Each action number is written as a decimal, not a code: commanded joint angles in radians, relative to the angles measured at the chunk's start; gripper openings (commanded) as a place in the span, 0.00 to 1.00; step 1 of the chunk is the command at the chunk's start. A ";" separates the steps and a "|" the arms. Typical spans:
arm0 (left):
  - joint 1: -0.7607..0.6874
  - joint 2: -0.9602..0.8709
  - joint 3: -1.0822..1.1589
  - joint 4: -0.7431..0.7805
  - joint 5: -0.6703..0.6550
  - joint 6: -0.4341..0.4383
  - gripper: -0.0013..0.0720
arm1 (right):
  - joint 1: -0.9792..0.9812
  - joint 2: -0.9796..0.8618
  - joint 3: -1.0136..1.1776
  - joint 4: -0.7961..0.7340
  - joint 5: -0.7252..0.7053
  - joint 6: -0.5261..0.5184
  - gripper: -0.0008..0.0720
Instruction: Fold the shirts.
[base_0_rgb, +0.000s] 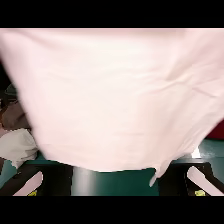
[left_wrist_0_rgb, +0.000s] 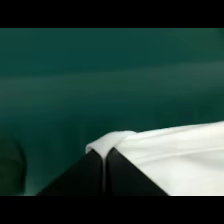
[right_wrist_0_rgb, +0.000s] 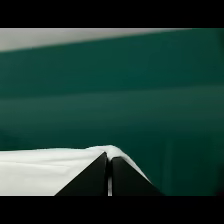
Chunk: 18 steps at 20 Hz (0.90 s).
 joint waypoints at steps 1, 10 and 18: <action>0.000 -0.196 -0.141 -0.051 -0.077 0.006 0.05 | 0.227 -0.192 -0.107 -0.216 0.059 0.039 0.03; 0.000 -0.541 -0.150 -0.092 0.355 0.129 0.05 | 0.397 -0.535 -0.193 -0.286 -0.467 0.093 0.03; 0.000 -0.565 -0.150 -0.124 0.565 0.181 0.05 | 0.396 -0.570 -0.193 -0.336 -0.726 0.092 0.03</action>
